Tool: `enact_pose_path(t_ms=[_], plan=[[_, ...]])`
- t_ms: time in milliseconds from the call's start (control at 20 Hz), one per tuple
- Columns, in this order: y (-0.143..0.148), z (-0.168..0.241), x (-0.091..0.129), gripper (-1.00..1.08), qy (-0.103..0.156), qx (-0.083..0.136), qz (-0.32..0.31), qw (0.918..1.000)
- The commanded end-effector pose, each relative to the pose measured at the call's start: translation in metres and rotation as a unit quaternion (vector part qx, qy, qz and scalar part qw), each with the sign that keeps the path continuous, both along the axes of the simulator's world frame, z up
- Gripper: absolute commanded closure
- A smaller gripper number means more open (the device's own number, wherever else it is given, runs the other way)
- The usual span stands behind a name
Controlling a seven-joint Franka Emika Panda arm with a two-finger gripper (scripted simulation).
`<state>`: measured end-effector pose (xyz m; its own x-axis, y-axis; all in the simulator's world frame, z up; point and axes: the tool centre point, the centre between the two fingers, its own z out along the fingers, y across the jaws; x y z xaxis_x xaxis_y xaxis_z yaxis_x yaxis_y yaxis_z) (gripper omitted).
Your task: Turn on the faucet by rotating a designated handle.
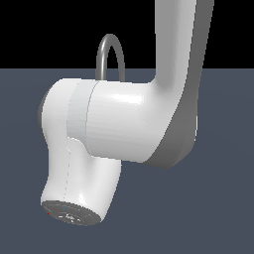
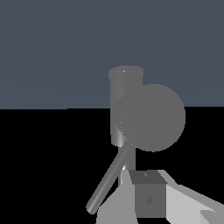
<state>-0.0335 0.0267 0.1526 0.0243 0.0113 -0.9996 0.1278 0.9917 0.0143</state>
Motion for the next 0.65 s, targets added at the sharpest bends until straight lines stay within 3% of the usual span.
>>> enact_pose_path(t_ms=[0,600], plan=[[-0.013,-0.014,-0.003,1.08,0.008,-0.002,-0.01,0.9999],[-0.055,-0.051,-0.007,1.08,0.012,-0.005,-0.041,0.9991]])
